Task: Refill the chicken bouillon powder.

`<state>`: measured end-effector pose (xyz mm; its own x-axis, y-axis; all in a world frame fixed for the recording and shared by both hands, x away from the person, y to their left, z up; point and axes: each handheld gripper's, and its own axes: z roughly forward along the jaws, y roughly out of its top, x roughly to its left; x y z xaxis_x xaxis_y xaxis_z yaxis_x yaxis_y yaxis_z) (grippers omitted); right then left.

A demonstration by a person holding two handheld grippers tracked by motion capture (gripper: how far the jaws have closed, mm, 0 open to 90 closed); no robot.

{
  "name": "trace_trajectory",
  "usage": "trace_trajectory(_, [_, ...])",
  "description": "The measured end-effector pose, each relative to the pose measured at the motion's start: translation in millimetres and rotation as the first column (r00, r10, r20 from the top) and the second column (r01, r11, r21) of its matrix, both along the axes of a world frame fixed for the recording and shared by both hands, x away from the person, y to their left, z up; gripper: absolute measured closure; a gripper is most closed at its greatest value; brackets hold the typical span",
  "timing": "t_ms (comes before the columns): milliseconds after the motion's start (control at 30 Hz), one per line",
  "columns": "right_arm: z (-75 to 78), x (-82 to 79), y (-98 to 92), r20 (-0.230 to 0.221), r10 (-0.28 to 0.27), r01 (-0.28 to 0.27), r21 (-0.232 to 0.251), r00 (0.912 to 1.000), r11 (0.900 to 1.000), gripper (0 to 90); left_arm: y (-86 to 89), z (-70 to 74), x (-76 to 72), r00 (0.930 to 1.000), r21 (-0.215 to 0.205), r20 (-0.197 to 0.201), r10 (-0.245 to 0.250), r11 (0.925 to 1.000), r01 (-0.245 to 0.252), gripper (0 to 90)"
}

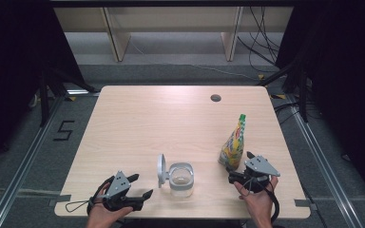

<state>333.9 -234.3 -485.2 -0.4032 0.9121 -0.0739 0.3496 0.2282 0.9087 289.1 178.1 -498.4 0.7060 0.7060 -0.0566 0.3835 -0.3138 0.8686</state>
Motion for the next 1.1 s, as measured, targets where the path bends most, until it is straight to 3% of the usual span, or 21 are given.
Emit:
trace_trajectory(133, [-1.3,6.3,6.1,0.003,-0.014,0.014,0.002,0.9999,1.000,15.7,0.4,0.6,0.2,0.9999,0.003,0.010,-0.009,1.0000,0.009,24.3])
trace_trajectory(233, [-1.4,9.7,11.2,0.004,-0.101,0.101,0.016,0.9948,0.995,16.0,-0.4,-0.3,-0.1,1.0000,-0.011,-0.004,0.002,0.9999,-0.002,24.3])
trace_trajectory(300, [-2.1,13.9,11.8,0.019,-0.096,0.096,0.009,0.9952,0.995,15.8,0.6,-0.2,1.4,0.9999,0.005,0.010,-0.013,0.9999,0.013,24.2])
trace_trajectory(333, [-2.6,15.1,12.8,0.012,-0.091,0.091,0.018,0.9957,0.996,15.8,-1.2,-1.1,0.2,1.0000,-0.016,-0.007,0.004,0.9999,-0.004,24.2])
trace_trajectory(367, [-3.4,16.5,12.9,0.017,-0.087,0.086,0.030,0.9961,0.996,15.8,0.1,-0.4,0.8,1.0000,0.013,0.003,-0.004,0.9999,0.004,24.2])
trace_trajectory(400, [-4.0,16.8,13.7,0.018,-0.088,0.087,0.048,0.9959,0.995,16.0,-1.2,-0.5,-0.4,1.0000,-0.005,-0.009,-0.002,1.0000,0.002,24.2])
trace_trajectory(467, [-4.8,17.5,17.2,0.016,-0.106,0.105,0.060,0.9942,0.993,15.3,-0.9,0.0,0.2,0.9999,0.012,0.010,-0.013,0.9998,0.013,24.2])
trace_trajectory(600, [-7.4,20.9,20.9,0.033,-0.135,0.134,0.046,0.9903,0.990,15.7,-1.3,-1.2,0.3,0.9999,0.011,-0.003,-0.010,0.9999,0.010,24.2])
trace_trajectory(700, [-11.0,25.8,22.0,0.014,-0.141,0.140,0.031,0.9899,0.990,15.8,-2.0,-1.1,0.6,0.9998,0.009,-0.003,-0.022,0.9997,0.022,24.2])
trace_trajectory(767, [-14.6,30.6,18.6,0.025,-0.115,0.114,0.018,0.9931,0.993,16.8,-2.9,-1.1,0.1,0.9997,0.001,-0.005,-0.025,0.9997,0.025,24.2])
trace_trajectory(800, [-15.2,30.5,18.5,0.008,-0.123,0.123,0.036,0.9923,0.992,17.2,-1.6,-0.4,0.4,0.9994,0.020,0.006,-0.033,0.9993,0.033,24.2])
trace_trajectory(867, [-14.2,30.9,16.2,-0.004,-0.095,0.095,0.025,0.9954,0.995,17.7,-1.7,-0.4,-0.1,0.9993,0.012,0.007,-0.037,0.9993,0.036,24.4])
trace_trajectory(967, [-13.2,31.6,11.0,-0.026,-0.067,0.068,0.047,0.9974,0.997,18.2,-0.9,-0.2,-0.7,0.9995,0.011,0.003,-0.032,0.9994,0.032,24.4])
trace_trajectory(1100, [-10.1,34.9,-1.3,-0.052,0.035,-0.032,0.048,0.9981,0.998,19.3,0.1,0.4,-0.6,0.9993,0.016,0.005,-0.038,0.9991,0.038,24.4])
